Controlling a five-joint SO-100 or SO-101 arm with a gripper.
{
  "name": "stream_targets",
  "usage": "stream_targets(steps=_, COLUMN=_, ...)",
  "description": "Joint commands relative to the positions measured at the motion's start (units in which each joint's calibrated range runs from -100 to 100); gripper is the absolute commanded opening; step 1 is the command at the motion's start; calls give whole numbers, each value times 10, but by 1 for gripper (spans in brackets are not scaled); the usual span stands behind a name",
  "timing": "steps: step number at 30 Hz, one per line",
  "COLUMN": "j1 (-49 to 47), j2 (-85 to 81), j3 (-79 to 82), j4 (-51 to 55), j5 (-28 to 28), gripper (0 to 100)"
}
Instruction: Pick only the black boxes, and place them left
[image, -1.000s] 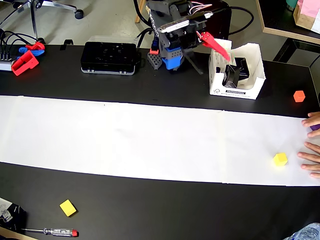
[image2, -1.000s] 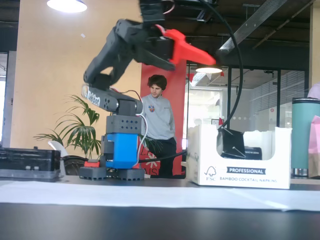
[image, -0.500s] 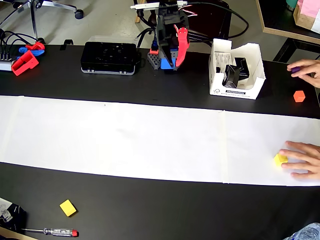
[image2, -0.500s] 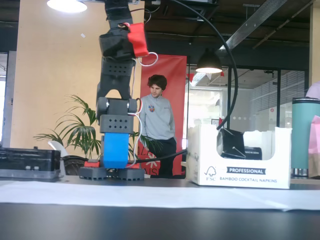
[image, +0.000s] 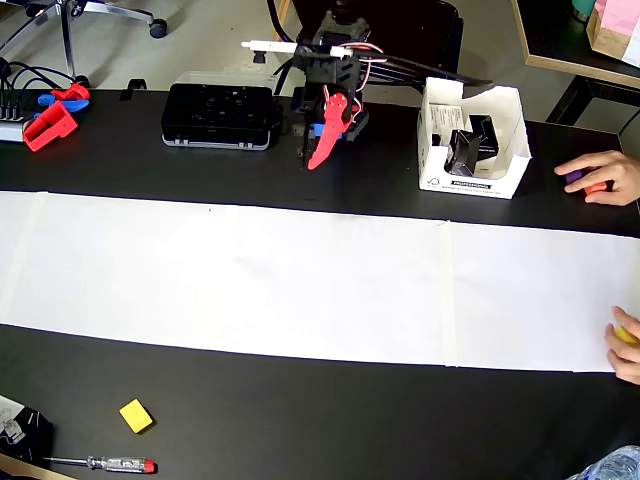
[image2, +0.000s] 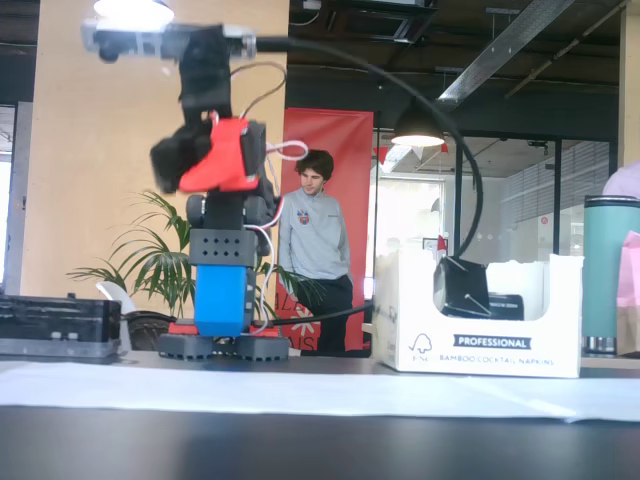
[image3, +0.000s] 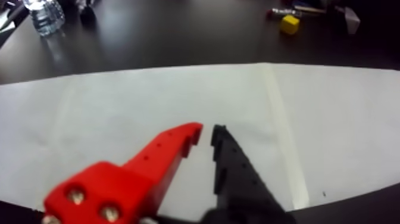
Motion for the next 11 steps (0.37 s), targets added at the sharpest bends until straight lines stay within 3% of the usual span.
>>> stream_targets(steps=1, j1=6, j2=-8, j3=59, j4=-99, j5=8, gripper=0)
stream_targets(steps=5, j1=5, j2=-6, j3=146, j4=-199, j5=7, gripper=0)
stream_targets(steps=11, j1=-33, j2=-5, j3=146, j4=-150, j5=3, gripper=0)
